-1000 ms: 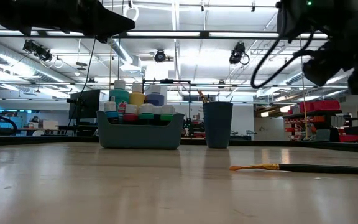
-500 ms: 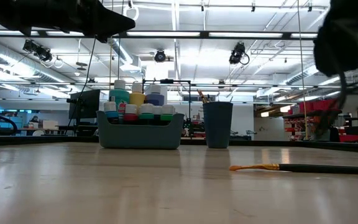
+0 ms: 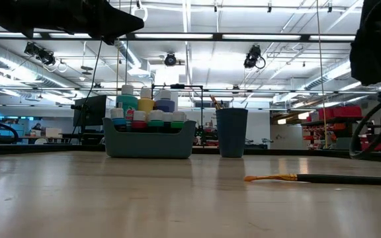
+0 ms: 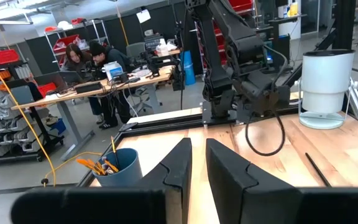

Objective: Pick & Place Paint Supplies
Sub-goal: Put the silver paint brush into the blue cup

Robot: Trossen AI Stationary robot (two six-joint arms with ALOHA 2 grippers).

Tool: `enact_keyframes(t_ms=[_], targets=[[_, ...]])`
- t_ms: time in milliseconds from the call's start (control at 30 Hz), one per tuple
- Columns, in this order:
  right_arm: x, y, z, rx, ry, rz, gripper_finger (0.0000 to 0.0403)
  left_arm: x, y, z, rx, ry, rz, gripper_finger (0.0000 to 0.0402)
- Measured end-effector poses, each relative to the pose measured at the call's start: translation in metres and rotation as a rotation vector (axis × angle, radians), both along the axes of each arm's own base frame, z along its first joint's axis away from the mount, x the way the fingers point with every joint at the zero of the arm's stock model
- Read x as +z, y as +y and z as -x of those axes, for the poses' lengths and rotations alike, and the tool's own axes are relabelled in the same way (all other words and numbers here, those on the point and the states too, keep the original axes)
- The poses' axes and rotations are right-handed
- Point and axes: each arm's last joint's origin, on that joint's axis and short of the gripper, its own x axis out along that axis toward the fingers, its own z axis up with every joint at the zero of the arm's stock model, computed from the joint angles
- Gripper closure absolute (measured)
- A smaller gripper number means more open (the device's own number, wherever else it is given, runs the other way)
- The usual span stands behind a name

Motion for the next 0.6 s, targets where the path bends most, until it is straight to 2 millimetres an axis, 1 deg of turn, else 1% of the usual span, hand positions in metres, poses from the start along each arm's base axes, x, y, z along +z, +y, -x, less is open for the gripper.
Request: enact_keyframes(t_ms=[167,400,600], targets=[[-0.003,0.014,-0.001,0.091,0.005,-0.039,0.0394,0.000,0.000,0.000,0.000,-0.006,0.006,0.0347],[-0.016,0.025,0.007,0.169,0.136,0.070,0.0400,0.001,0.000,0.000,-0.001,-0.008,0.010,0.0347],[-0.023,0.027,0.005,0.177,0.139,0.113,0.0401,0.002,-0.001,0.000,-0.024,-0.018,0.012,0.0347]])
